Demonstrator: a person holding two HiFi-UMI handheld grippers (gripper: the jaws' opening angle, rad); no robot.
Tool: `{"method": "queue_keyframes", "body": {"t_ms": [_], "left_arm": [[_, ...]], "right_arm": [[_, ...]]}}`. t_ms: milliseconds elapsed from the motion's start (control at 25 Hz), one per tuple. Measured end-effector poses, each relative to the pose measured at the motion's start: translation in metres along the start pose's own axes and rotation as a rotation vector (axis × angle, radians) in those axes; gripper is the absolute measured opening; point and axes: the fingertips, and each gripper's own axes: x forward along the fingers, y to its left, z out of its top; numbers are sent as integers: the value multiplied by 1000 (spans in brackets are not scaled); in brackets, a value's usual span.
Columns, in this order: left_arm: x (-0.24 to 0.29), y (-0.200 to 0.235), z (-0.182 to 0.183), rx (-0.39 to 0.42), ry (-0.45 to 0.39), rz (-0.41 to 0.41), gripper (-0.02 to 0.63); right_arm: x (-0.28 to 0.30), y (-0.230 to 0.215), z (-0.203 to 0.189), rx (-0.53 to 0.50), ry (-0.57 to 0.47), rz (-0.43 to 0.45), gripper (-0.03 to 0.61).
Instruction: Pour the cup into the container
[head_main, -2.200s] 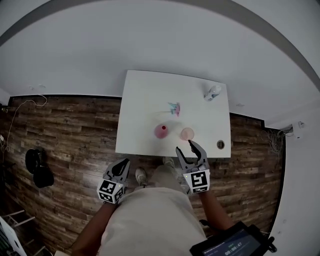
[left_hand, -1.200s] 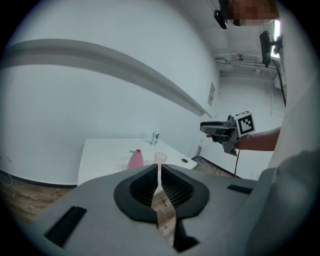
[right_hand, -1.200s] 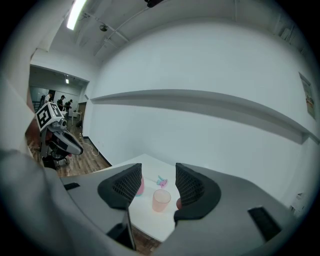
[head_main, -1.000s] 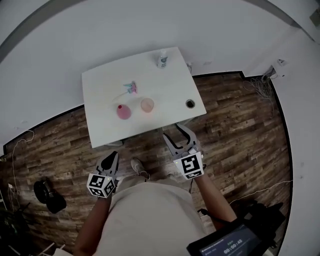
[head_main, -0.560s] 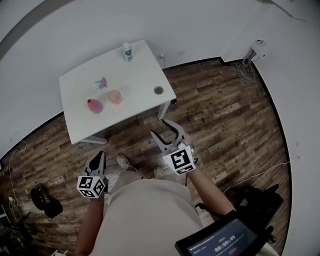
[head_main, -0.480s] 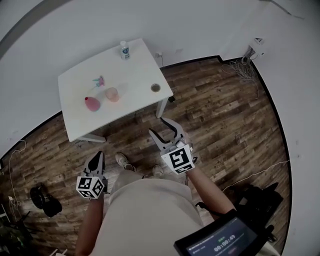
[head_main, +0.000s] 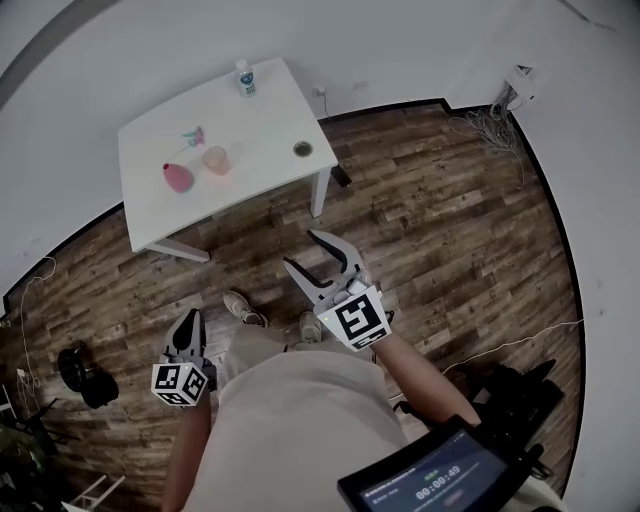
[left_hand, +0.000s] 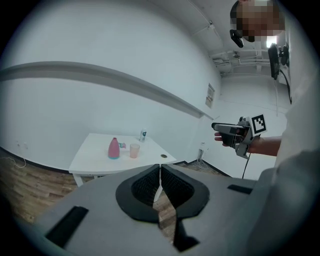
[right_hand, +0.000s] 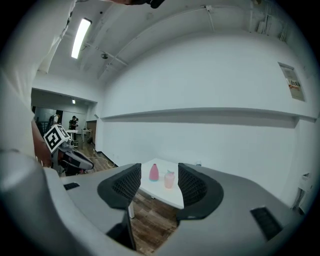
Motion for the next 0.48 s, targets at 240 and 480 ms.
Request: {"method": "queue_keyframes", "body": {"t_ms": [240, 480], "left_arm": [[-19, 17, -2, -30, -37, 35, 12], [-27, 38, 8, -21, -48, -13, 12]], "right_arm": [[5, 33, -2, -6, 35, 60, 219], [16, 67, 12, -41, 30, 40, 219]]}}
